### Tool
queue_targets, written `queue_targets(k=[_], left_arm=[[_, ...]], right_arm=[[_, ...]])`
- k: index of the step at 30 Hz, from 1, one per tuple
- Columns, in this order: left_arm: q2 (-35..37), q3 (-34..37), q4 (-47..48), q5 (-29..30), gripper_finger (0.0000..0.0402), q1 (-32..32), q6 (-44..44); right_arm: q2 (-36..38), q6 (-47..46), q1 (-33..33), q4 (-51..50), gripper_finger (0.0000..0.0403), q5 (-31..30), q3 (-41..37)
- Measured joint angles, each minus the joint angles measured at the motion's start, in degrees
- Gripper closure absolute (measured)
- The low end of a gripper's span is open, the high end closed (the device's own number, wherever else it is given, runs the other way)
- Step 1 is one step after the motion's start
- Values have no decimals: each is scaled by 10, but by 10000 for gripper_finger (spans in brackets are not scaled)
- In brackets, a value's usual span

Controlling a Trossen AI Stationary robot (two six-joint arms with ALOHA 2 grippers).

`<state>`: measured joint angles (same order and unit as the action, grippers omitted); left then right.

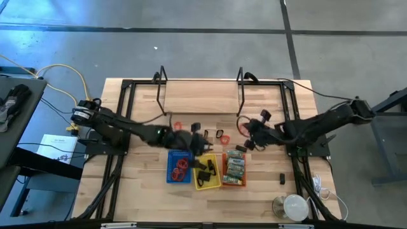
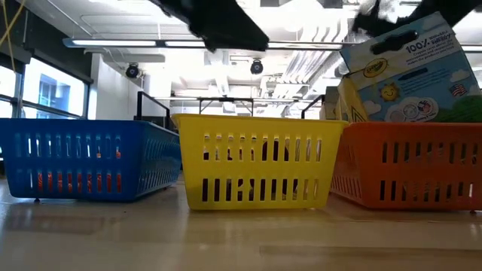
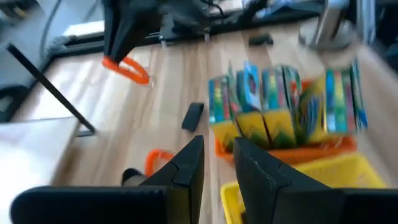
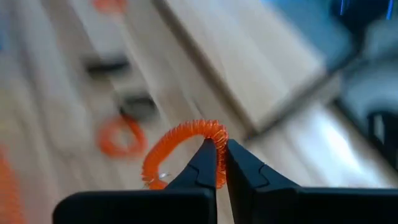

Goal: Pick & Place Office Desk Supplies
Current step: Put the orange spring keychain into the blue basket

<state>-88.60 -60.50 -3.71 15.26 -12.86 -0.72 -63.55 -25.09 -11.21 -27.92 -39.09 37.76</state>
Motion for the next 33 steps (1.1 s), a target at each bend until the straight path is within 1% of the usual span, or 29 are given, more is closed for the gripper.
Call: queue_targets(k=[5,7,8,11,18,23,25,28,31,33], left_arm=[[-4,0,-62,-154,320,64,62],[-4,0,-85,-200,320,83,84],[-4,0,-96,-214,320,90,90],[-4,0,-111,-220,320,105,101],[-4,0,-110,-222,320,113,82],[-4,0,-109,-220,320,108,-1],[-4,0,-109,-214,319,102,-17],[-4,0,-109,-210,298,95,-25],[-15,0,-121,-210,256,92,-23],[-29,0,-127,-207,224,92,-5]], right_arm=[[-2,149,-96,163,399,-101,1],[-12,208,-115,237,399,-116,2],[-16,234,-123,260,399,-119,2],[-25,283,-138,314,399,-121,2],[-43,296,-138,325,399,-124,2],[-56,298,-138,330,399,-122,2],[-59,298,-138,336,399,-120,2],[-61,299,-138,342,399,-120,2],[-61,312,-138,359,399,-118,2],[-61,327,-138,376,399,-117,2]])
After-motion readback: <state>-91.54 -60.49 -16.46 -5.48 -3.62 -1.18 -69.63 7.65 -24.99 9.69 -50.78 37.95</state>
